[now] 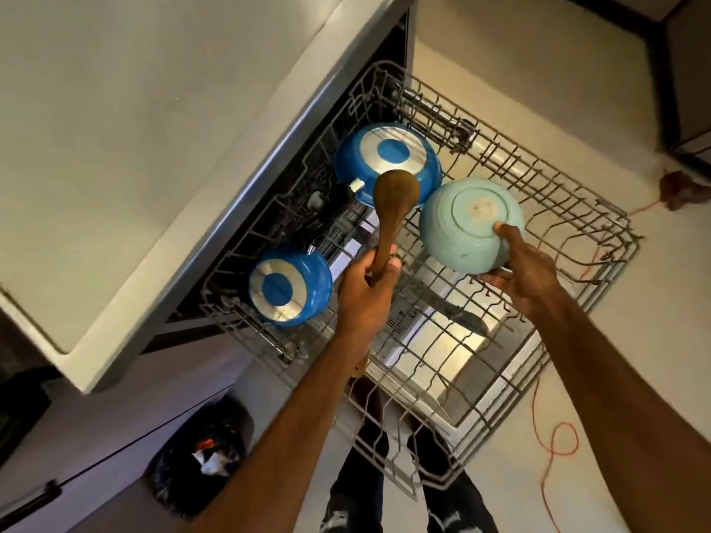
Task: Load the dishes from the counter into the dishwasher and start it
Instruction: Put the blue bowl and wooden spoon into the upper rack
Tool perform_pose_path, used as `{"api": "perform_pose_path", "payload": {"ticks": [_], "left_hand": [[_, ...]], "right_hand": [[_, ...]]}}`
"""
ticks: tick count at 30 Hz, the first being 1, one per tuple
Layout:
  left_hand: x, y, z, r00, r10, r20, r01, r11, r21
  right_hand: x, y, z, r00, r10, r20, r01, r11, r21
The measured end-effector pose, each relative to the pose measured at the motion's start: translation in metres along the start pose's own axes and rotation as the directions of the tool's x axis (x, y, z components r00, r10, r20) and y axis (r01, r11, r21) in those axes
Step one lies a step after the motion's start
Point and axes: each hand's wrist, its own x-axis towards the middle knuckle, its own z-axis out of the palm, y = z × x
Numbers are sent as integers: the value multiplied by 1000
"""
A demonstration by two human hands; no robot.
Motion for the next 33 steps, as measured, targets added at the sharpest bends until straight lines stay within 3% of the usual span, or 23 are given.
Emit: {"api": "perform_pose_path", "payload": {"ticks": [5, 9, 14, 21, 25, 29, 33], "left_hand": [[-3, -6, -6, 997, -72, 6, 72, 997, -41], [-8, -10, -11, 992, -126, 0, 126, 990, -59], [-15, -15, -13, 988, -149, -27, 147, 987, -62], [-22, -21, -8, 980, -200, -17, 196, 972, -127], [-27, -21, 3, 974, -226, -1, 222, 957, -188], [-30, -17, 11, 975, -223, 25, 224, 958, -178], [-33, -7, 14, 975, -210, 72, 221, 943, -248]], "right_hand": [[13, 0, 3, 1000, 27, 4, -27, 999, 35], [14, -8, 5, 999, 33, -10, -34, 968, -249], [13, -10, 8, 987, -132, -91, 83, 906, -414], [-8, -9, 4, 951, -294, -92, 185, 784, -592], [-31, 5, 4, 914, -405, 15, 295, 640, -709], [-44, 5, 13, 896, -441, 51, 319, 558, -766], [-59, 4, 18, 916, -402, 6, 257, 575, -776]]}}
